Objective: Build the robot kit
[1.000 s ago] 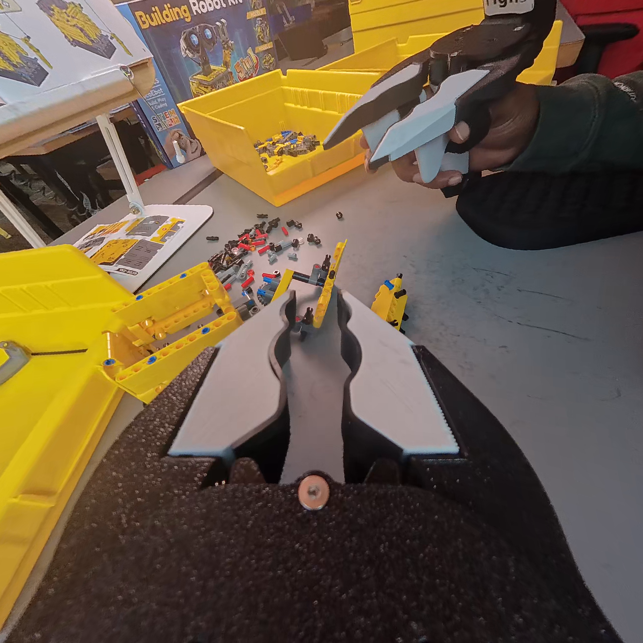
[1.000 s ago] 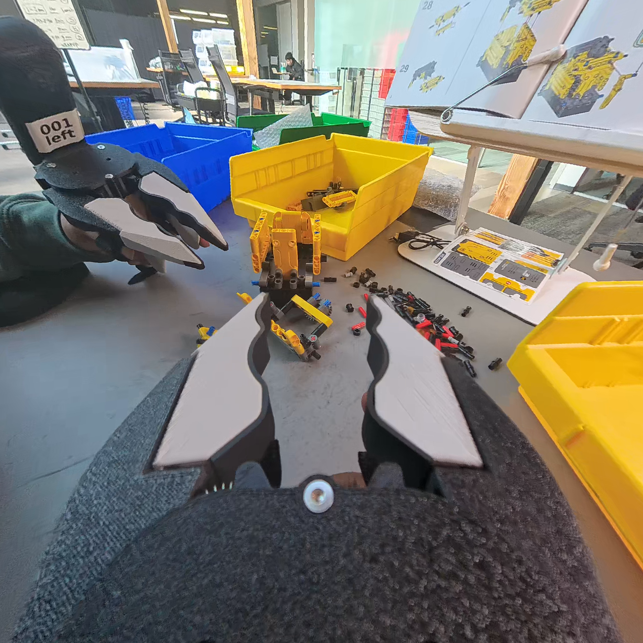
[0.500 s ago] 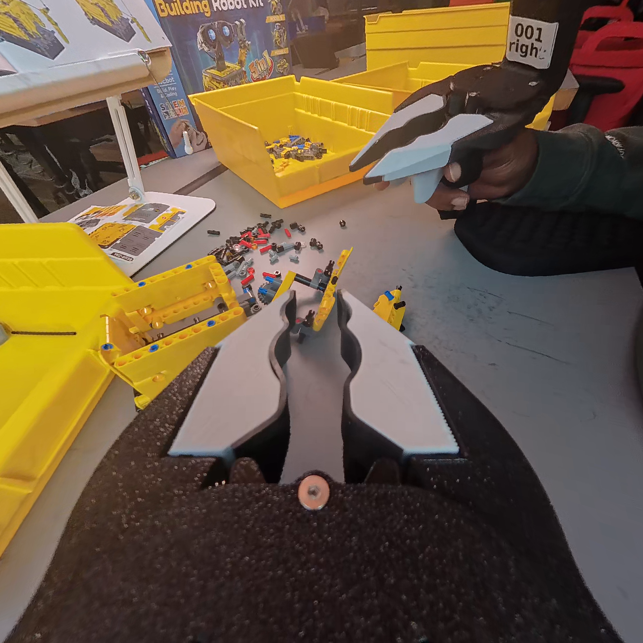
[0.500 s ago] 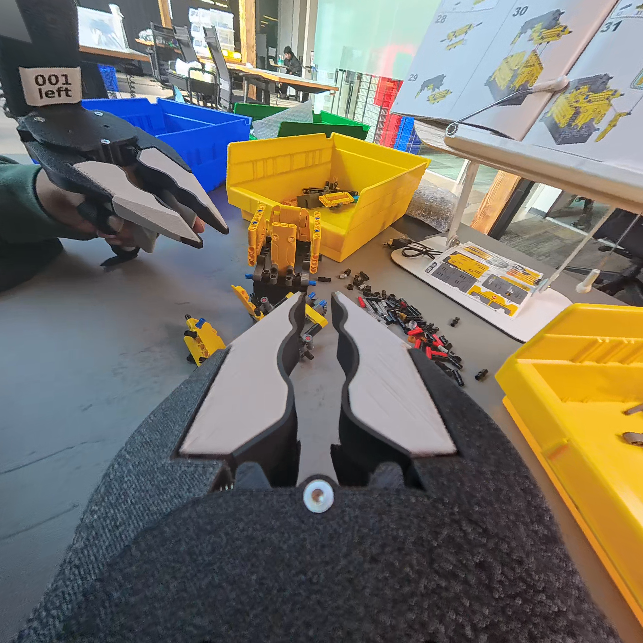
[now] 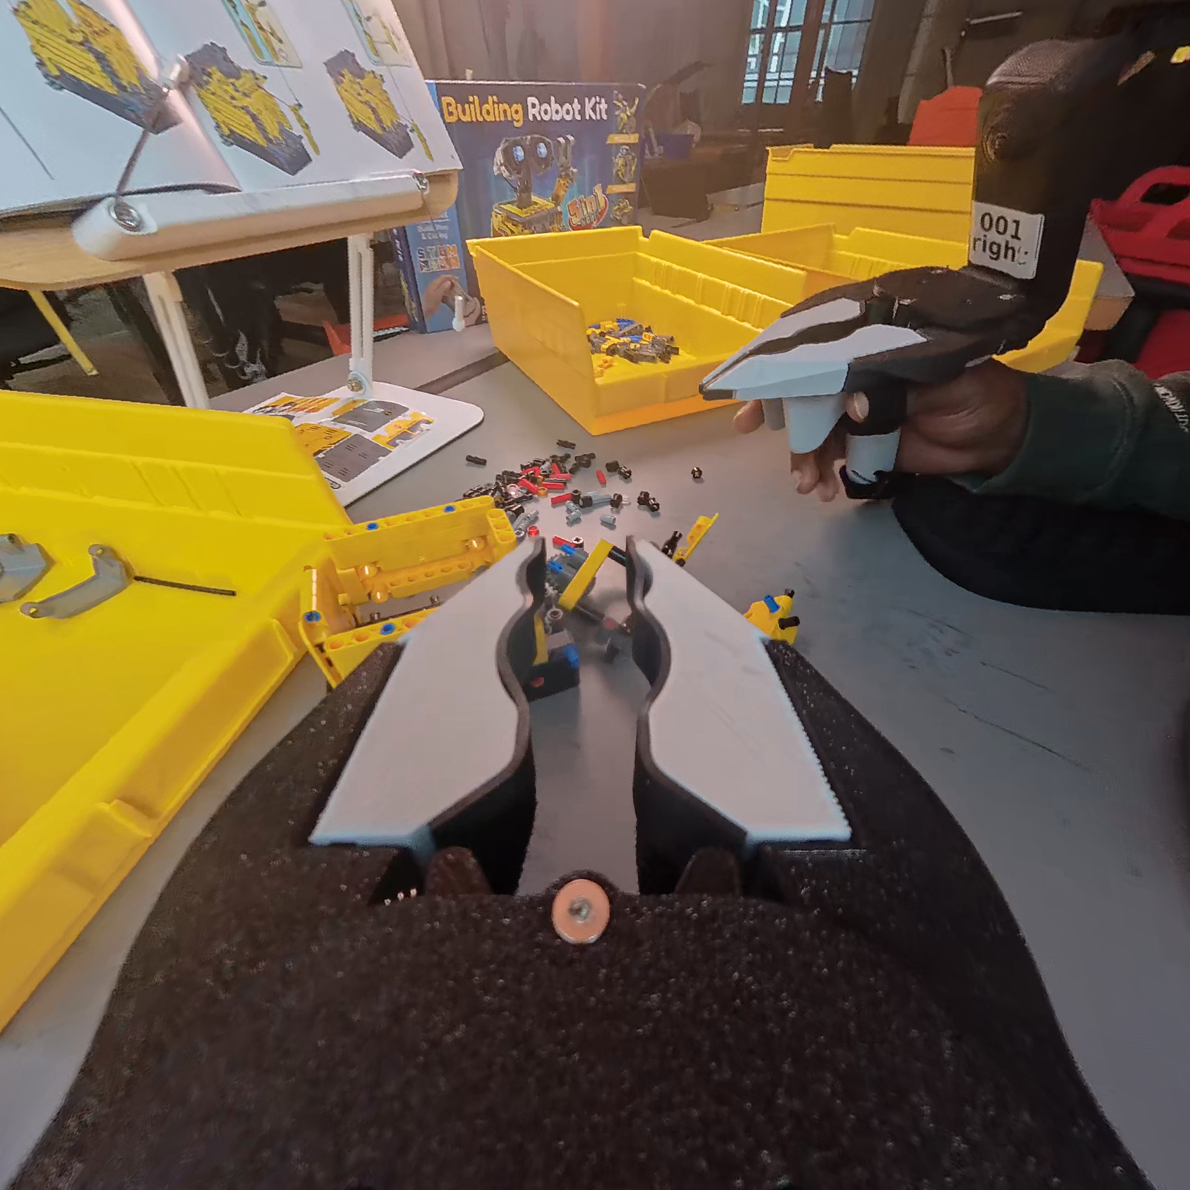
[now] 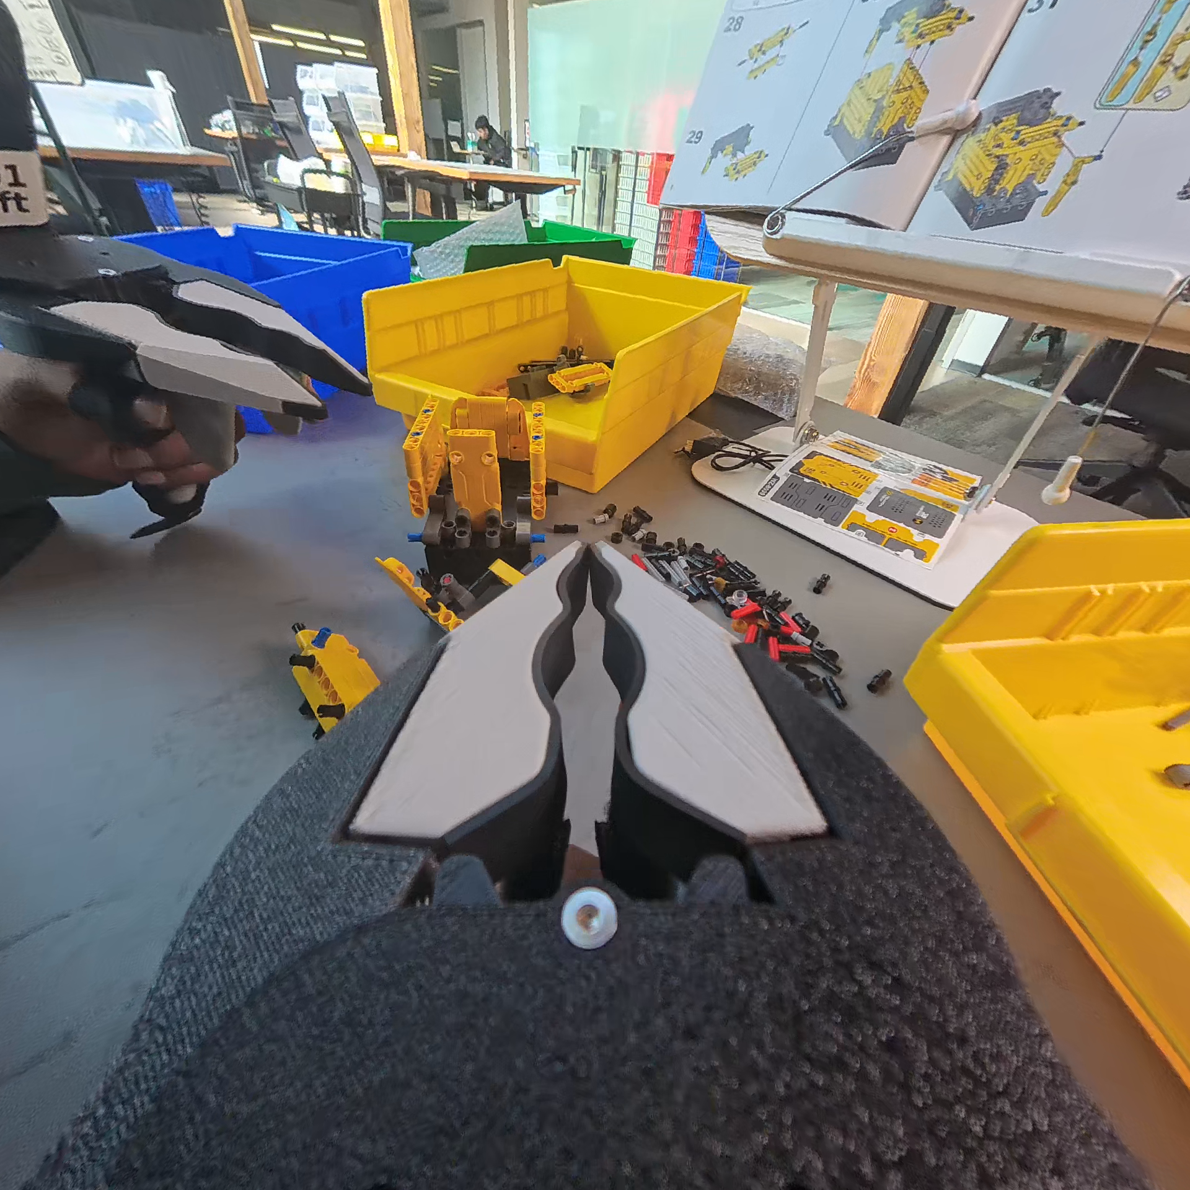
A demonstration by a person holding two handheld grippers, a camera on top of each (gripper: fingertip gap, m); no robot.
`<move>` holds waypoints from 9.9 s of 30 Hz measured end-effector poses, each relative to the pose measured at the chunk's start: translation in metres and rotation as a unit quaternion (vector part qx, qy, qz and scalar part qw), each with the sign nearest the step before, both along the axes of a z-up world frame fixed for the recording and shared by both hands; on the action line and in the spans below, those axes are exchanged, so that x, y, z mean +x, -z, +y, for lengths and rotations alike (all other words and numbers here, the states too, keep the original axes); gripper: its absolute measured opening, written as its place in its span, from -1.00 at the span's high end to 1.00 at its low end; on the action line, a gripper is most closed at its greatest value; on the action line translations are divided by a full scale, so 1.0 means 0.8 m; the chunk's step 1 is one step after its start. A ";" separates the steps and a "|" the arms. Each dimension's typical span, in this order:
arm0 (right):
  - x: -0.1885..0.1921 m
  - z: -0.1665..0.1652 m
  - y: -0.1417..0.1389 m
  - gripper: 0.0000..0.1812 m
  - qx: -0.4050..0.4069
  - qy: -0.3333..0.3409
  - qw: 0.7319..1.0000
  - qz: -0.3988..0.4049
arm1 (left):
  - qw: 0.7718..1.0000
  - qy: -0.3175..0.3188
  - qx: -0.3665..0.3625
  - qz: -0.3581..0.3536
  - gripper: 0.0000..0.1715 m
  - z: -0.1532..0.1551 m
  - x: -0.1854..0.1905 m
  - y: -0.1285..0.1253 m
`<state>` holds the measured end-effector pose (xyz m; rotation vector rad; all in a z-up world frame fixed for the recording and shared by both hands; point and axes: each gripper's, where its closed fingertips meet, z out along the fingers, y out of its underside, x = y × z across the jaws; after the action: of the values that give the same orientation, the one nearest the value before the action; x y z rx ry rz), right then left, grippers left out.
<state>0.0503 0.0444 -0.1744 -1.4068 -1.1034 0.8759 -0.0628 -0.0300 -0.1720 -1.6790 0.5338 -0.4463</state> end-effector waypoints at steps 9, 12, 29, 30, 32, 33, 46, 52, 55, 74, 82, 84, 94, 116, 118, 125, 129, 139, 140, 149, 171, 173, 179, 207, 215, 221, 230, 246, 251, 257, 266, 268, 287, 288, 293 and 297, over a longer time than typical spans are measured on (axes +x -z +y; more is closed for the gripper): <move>0.001 0.016 -0.002 0.77 0.028 0.033 0.999 0.003 | 0.999 -0.044 0.017 -0.023 0.70 0.008 -0.024 -0.012; -0.001 0.019 0.003 0.50 0.014 0.031 0.999 0.000 | 0.999 -0.045 0.011 -0.027 0.69 0.010 -0.027 -0.009; 0.001 0.028 0.012 0.25 -0.031 0.038 0.999 -0.005 | 0.999 -0.046 0.000 -0.026 0.69 0.013 -0.028 -0.001; -0.001 0.027 0.013 0.27 -0.028 0.036 0.999 -0.009 | 0.999 -0.045 0.000 -0.026 0.69 0.013 -0.028 -0.001; -0.003 0.024 0.014 0.31 -0.017 0.035 0.999 -0.017 | 0.999 -0.045 0.001 -0.024 0.69 0.013 -0.027 -0.001; -0.004 0.023 0.015 0.33 -0.014 0.033 0.999 -0.020 | 0.999 -0.045 0.001 -0.023 0.69 0.013 -0.027 -0.001; -0.004 0.026 0.016 0.32 -0.010 0.040 0.999 -0.022 | 0.999 -0.048 -0.002 -0.017 0.69 0.014 -0.027 0.002; -0.003 0.023 0.020 0.31 0.006 0.038 0.998 -0.042 | 0.999 -0.048 0.000 0.002 0.69 0.014 -0.025 0.005; -0.005 0.017 0.038 0.40 0.023 0.015 0.994 -0.104 | 0.999 -0.021 -0.026 0.026 0.69 0.012 -0.012 0.021; -0.025 -0.070 0.045 0.93 0.283 -0.186 0.915 -0.218 | 0.975 0.077 -0.010 0.207 0.73 -0.014 0.050 0.066; -0.018 -0.110 -0.004 0.93 0.273 -0.212 0.926 -0.155 | 0.981 0.077 0.045 0.172 0.71 -0.017 0.062 0.036; -0.020 -0.119 -0.009 0.93 0.268 -0.221 0.926 -0.144 | 0.979 0.077 0.071 0.176 0.74 -0.022 0.063 0.026; -0.034 -0.107 -0.020 0.92 0.262 -0.175 0.941 -0.123 | 0.962 0.036 0.141 0.230 0.83 -0.026 0.052 0.000; -0.073 -0.104 -0.004 0.91 -0.276 -0.388 0.879 -0.036 | 0.857 0.034 0.333 0.391 0.84 -0.064 0.094 -0.030; -0.072 -0.088 -0.013 0.92 -0.227 -0.357 0.906 -0.015 | 0.888 0.038 0.290 0.355 0.84 -0.055 0.082 -0.022; -0.065 -0.039 -0.054 0.93 0.115 -0.180 0.977 0.024 | 0.993 0.104 0.054 0.015 0.62 -0.033 0.047 -0.020; -0.068 -0.055 -0.046 0.93 0.255 -0.156 0.954 0.007 | 0.996 0.081 0.011 -0.025 0.56 -0.013 0.030 -0.010; -0.082 -0.068 -0.001 0.90 0.318 -0.173 0.930 -0.059 | 0.974 0.042 0.107 0.194 0.92 -0.001 0.045 0.011; -0.081 -0.065 0.007 0.87 0.307 -0.177 0.932 -0.073 | 0.968 0.038 0.113 0.219 0.93 0.000 0.044 0.016; -0.043 -0.084 0.035 0.69 0.067 -0.297 0.938 -0.164 | 0.968 0.070 0.003 0.242 0.92 -0.004 0.040 0.071; -0.008 -0.143 0.120 0.73 0.024 -0.393 0.849 -0.353 | 0.960 0.079 -0.040 0.267 0.86 -0.002 0.035 0.093; 0.000 -0.156 0.113 0.73 0.020 -0.421 0.840 -0.342 | 0.958 0.085 -0.038 0.270 0.86 -0.004 0.037 0.094; -0.007 -0.155 0.071 0.81 0.012 -0.424 0.866 -0.267 | 0.951 0.125 -0.030 0.281 0.84 -0.019 0.052 0.098; -0.017 -0.123 -0.023 0.81 -0.083 -0.407 0.909 -0.031 | 0.970 0.213 0.007 0.113 0.74 -0.061 0.075 0.025; -0.036 -0.112 -0.047 0.81 -0.252 -0.396 0.882 0.034 | 0.984 0.177 -0.010 -0.024 0.82 -0.041 0.067 -0.011; -0.047 -0.119 -0.037 0.81 -0.319 -0.401 0.858 0.028 | 0.970 0.215 -0.054 -0.097 0.82 -0.049 0.070 -0.020; -0.046 -0.101 -0.037 0.61 -0.150 -0.350 0.923 -0.059 | 0.981 0.180 -0.068 -0.001 0.92 -0.038 0.062 0.007; -0.061 -0.136 0.000 0.77 0.078 -0.356 0.844 -0.394 | 0.983 0.168 -0.027 0.072 0.92 -0.048 0.074 0.008; -0.065 -0.134 0.002 0.83 0.121 -0.325 0.828 -0.441 | 0.985 0.160 -0.038 0.052 0.92 -0.048 0.071 0.004; -0.061 -0.125 0.006 0.83 0.050 -0.309 0.836 -0.451 | 0.982 0.168 -0.074 0.034 0.75 -0.051 0.068 0.013; -0.053 -0.127 0.023 0.83 -0.013 -0.303 0.822 -0.482 | 0.966 0.156 -0.174 0.113 0.67 -0.051 0.075 0.084; -0.053 -0.126 0.027 0.83 0.002 -0.312 0.816 -0.486 | 0.965 0.154 -0.177 0.118 0.70 -0.047 0.078 0.091; -0.067 -0.126 0.038 0.83 0.031 -0.356 0.775 -0.522 | 0.959 0.176 -0.170 0.145 0.92 -0.031 0.072 0.099; -0.068 -0.126 0.038 0.83 0.030 -0.358 0.774 -0.522 | 0.958 0.178 -0.170 0.145 0.92 -0.031 0.072 0.100; -0.073 -0.125 0.036 0.83 0.044 -0.363 0.766 -0.529 | 0.956 0.187 -0.177 0.139 0.92 -0.029 0.071 0.100; -0.075 -0.123 0.027 0.83 0.045 -0.367 0.764 -0.529 | 0.955 0.194 -0.175 0.142 0.93 -0.031 0.071 0.100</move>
<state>-0.0100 -0.0542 -0.1962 -1.3697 -2.6537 0.4442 -0.0057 -0.0546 -0.2519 -1.9976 1.0581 -0.6145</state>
